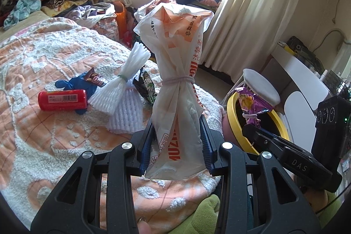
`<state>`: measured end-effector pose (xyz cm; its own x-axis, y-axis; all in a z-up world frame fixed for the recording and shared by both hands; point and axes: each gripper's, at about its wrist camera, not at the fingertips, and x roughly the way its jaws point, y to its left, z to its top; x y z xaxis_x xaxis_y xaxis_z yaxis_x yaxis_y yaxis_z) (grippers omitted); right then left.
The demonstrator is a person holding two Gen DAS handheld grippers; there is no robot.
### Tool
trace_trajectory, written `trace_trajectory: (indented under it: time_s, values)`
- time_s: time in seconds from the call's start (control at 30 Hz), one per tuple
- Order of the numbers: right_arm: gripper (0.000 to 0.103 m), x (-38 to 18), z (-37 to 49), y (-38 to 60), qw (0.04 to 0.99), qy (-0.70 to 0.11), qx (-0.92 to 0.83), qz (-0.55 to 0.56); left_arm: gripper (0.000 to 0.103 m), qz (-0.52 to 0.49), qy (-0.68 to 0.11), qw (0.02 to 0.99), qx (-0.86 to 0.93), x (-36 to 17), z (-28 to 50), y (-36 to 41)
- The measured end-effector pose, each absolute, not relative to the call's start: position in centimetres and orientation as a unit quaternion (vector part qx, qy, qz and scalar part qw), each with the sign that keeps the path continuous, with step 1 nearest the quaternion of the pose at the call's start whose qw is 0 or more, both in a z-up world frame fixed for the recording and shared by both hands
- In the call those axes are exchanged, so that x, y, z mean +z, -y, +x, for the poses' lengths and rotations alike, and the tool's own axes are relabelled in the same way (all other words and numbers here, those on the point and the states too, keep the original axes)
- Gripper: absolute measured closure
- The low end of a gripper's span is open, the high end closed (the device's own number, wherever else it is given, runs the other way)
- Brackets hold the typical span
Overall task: Collect trash
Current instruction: 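Carry the white bag and purple wrapper in both tools over the bin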
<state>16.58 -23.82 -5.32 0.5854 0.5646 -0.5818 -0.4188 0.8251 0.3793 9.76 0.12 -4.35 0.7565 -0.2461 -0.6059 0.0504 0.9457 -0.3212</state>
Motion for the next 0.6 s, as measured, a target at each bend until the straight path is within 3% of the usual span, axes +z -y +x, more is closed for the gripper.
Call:
trace_trajectory:
  time_s: [0.6]
  values:
    - [0.074,-4.6,17.0,27.9,0.898,-0.34,0.25,0.126,0.072,-0.115,-0.334,0.929,-0.114,-3.4,10.3,3.6]
